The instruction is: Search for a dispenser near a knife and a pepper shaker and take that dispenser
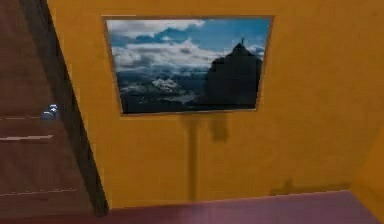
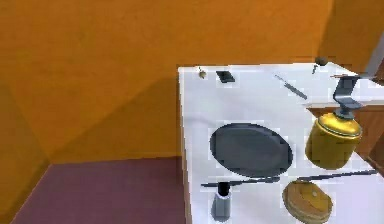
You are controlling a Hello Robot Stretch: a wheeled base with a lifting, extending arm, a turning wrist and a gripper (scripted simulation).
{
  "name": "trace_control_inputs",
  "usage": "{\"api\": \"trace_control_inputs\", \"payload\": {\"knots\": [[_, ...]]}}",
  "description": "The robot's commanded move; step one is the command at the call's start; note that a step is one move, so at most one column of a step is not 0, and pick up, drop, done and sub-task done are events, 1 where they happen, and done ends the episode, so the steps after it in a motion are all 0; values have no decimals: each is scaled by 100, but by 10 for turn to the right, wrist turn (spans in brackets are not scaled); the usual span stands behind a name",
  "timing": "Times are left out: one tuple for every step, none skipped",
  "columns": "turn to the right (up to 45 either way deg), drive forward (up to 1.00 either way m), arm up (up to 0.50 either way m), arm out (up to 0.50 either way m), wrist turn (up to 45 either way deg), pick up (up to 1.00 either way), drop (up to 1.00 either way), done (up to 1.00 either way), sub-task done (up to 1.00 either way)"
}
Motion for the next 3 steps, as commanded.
{"api": "trace_control_inputs", "payload": {"knots": [[360,0,0,0,0,0,0,0,0],[0,20,0,0,0,0,0,0,0],[390,0,0,0,0,0,0,0,0]]}}
